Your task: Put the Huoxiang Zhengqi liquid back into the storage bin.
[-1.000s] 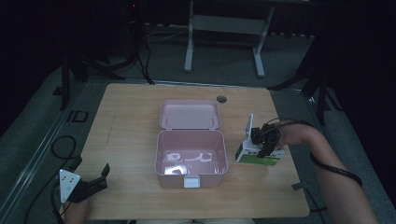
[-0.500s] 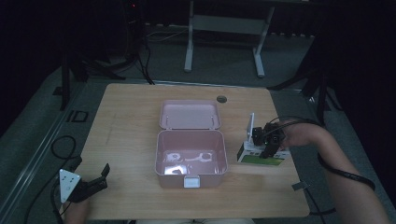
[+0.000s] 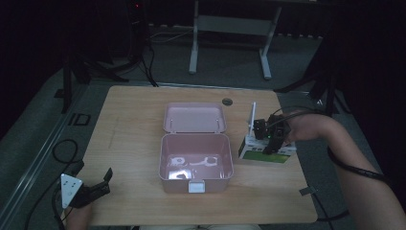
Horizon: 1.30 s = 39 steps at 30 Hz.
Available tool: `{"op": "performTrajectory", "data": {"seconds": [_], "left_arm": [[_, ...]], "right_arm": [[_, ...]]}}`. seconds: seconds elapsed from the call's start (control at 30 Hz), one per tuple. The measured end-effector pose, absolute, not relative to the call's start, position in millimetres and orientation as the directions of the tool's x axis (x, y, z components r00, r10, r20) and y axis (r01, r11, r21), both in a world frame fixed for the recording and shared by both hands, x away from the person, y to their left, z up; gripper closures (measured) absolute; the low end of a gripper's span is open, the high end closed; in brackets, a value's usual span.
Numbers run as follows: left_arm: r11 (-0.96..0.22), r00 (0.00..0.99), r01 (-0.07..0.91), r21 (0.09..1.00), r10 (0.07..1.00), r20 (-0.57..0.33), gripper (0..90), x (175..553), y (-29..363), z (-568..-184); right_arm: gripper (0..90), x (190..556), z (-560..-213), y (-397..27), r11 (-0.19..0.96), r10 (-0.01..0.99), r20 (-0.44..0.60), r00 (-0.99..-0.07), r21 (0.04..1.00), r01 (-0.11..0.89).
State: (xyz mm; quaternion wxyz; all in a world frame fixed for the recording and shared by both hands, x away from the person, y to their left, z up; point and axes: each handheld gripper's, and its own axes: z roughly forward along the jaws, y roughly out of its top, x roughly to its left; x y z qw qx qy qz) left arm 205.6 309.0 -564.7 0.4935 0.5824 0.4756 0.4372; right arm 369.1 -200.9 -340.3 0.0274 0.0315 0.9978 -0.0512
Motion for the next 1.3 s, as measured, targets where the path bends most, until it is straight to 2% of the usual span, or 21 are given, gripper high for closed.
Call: {"op": "performTrajectory", "data": {"seconds": [0.7,1.3], "left_arm": [[-0.060,0.170,0.122,0.991,0.985,0.039,1.1,205,309,-565],[-0.062,0.173,0.119,0.991,0.984,0.041,1.1,205,309,-565]], "right_arm": [[62.1,361,-311,-147,0.997,0.002,-0.071,-0.997,-0.080,0.007],[62.1,351,-307,-92,0.996,-0.062,-0.055,-0.997,-0.071,-0.058]]}}
